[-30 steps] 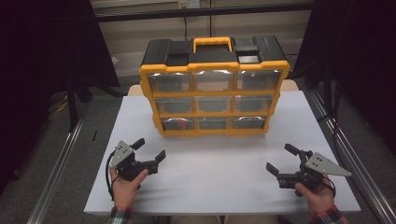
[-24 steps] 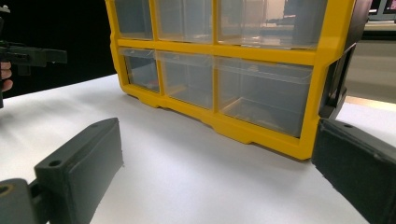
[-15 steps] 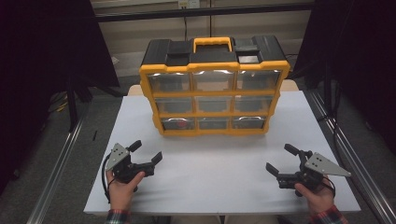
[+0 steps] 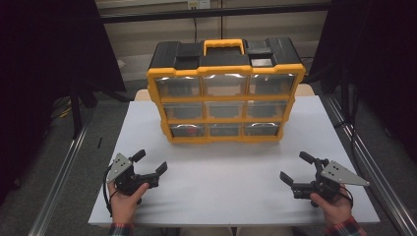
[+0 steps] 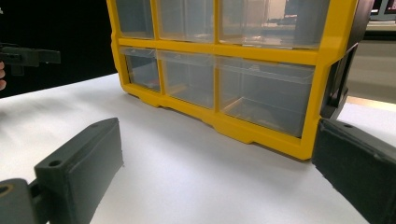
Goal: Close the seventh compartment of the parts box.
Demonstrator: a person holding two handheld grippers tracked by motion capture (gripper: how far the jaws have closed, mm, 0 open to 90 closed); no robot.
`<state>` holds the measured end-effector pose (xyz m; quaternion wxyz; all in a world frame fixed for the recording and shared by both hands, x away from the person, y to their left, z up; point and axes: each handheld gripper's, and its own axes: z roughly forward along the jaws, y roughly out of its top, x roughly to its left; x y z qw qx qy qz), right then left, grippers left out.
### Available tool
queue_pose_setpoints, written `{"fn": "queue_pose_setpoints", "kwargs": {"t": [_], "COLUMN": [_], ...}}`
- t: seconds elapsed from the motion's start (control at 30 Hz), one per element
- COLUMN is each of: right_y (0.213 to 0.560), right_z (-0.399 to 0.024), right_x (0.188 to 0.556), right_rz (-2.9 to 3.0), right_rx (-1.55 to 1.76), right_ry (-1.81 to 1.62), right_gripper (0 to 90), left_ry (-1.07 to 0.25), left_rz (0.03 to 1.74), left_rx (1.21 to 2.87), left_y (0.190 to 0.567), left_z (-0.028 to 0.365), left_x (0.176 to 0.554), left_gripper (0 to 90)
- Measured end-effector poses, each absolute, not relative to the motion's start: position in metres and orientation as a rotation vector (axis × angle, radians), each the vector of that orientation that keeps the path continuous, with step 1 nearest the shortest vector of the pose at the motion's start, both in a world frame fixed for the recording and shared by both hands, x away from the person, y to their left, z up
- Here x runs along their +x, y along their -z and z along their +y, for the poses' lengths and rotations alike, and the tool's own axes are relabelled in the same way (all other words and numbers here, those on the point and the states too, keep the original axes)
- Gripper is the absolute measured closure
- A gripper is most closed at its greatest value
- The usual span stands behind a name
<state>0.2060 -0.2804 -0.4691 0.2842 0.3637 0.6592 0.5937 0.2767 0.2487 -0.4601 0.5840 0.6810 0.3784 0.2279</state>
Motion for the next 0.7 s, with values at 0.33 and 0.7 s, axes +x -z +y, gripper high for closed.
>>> {"fn": "queue_pose_setpoints", "kwargs": {"t": [0.33, 0.7], "right_y": [0.4691, 0.4694], "right_z": [-0.2805, -0.2803], "right_x": [0.2061, 0.2067], "right_rz": [1.763, 1.764], "right_rx": [0.973, 0.974], "right_ry": [-1.587, -1.59], "right_gripper": [1.7, 1.6], "left_ry": [-0.526, -0.546], "left_rz": [0.876, 0.877], "left_rx": [1.585, 1.582], "left_y": [0.4613, 0.4611], "left_z": [0.2532, 0.2547], "left_x": [0.2739, 0.2724], "left_gripper": [2.6, 2.6]}}
